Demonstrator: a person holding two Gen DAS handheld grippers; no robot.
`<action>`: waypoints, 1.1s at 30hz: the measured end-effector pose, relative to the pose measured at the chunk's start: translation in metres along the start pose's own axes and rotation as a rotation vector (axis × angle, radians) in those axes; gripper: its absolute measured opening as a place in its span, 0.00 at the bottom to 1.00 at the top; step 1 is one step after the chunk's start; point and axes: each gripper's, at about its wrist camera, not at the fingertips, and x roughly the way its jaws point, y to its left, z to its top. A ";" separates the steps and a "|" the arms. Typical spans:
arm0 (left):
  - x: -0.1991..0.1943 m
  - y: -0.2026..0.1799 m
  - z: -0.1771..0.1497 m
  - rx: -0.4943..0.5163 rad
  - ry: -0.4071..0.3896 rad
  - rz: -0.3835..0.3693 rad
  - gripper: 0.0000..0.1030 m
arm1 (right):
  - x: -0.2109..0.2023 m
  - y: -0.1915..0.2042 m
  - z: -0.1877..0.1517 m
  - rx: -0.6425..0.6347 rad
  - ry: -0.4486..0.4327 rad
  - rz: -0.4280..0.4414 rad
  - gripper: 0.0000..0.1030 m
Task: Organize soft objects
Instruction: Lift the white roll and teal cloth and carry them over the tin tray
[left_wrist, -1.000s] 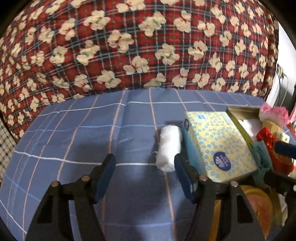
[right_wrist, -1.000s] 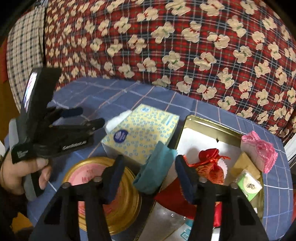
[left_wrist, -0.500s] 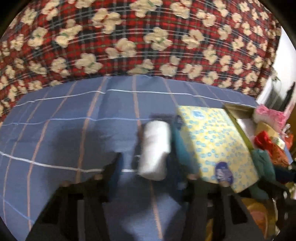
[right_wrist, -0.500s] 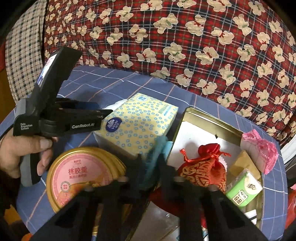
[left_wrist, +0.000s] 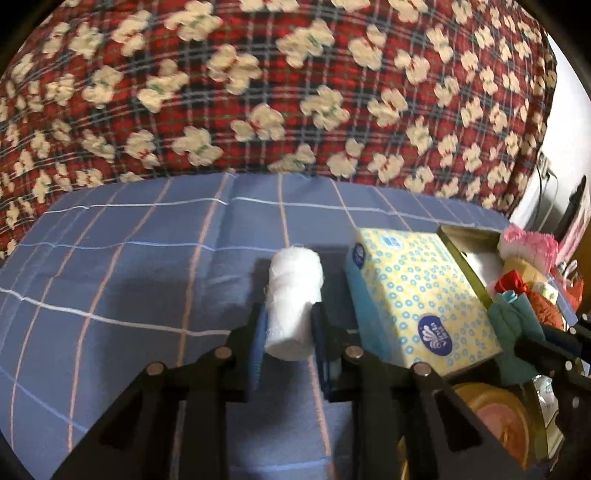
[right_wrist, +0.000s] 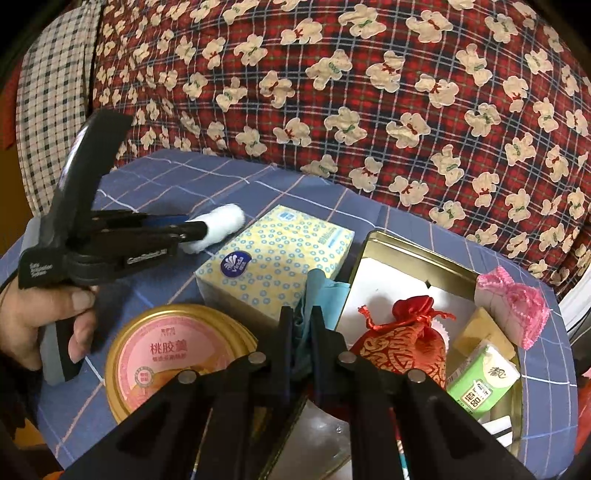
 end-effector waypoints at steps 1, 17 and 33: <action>-0.004 0.001 -0.001 -0.007 -0.013 0.000 0.22 | -0.001 0.000 0.000 0.006 -0.006 0.002 0.09; -0.049 -0.006 -0.019 -0.024 -0.168 0.079 0.22 | -0.019 -0.002 -0.003 0.061 -0.132 0.038 0.09; -0.097 -0.049 -0.028 0.041 -0.266 0.058 0.22 | -0.036 -0.008 -0.007 0.098 -0.212 0.068 0.09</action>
